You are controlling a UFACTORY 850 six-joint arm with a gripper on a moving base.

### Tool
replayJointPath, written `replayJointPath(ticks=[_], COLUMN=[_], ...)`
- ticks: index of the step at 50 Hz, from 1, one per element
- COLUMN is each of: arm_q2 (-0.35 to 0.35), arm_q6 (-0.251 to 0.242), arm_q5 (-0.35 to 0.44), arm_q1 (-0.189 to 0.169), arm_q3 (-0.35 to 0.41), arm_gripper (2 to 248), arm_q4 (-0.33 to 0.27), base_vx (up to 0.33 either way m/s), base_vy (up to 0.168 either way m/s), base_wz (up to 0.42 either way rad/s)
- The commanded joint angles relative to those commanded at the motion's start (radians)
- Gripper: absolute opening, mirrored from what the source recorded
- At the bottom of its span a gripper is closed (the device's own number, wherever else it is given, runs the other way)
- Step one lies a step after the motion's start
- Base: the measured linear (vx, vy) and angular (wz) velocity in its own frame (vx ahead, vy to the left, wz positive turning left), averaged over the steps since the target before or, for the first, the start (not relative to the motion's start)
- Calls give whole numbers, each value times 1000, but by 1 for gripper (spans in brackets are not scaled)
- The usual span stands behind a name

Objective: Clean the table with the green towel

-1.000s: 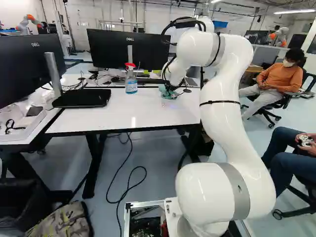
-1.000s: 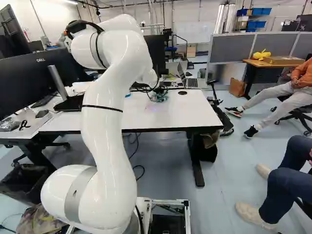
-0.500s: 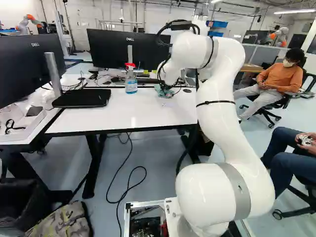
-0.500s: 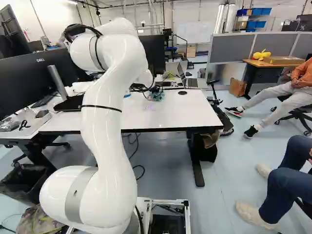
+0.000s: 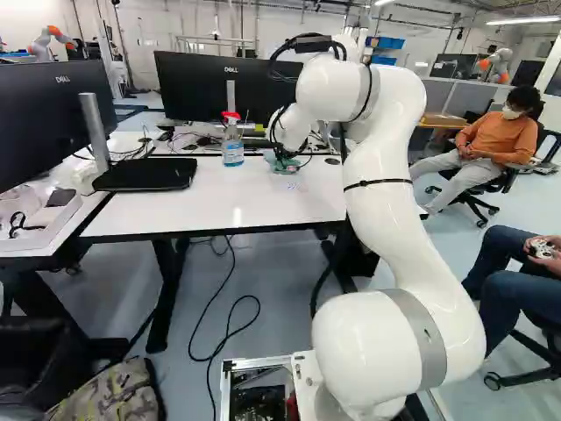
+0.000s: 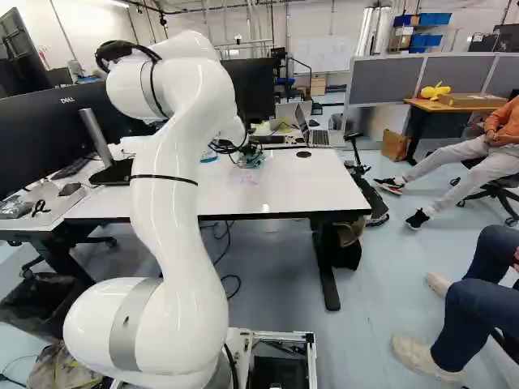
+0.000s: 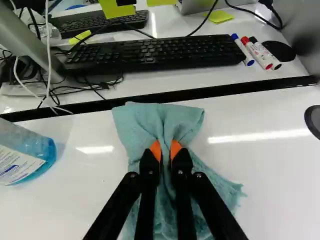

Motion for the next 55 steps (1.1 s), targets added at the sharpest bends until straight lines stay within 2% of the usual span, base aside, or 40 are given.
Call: replayJointPath(ticks=[22,55], arm_q2=[10,134], arm_q6=[0,0], arm_q5=[0,0], arm_q1=[50,97], arm_q3=[14,188], arm_gripper=[41,41], arm_q4=[0,0], base_vx=[0,0], base_vy=[0,0], base_wz=[0,0])
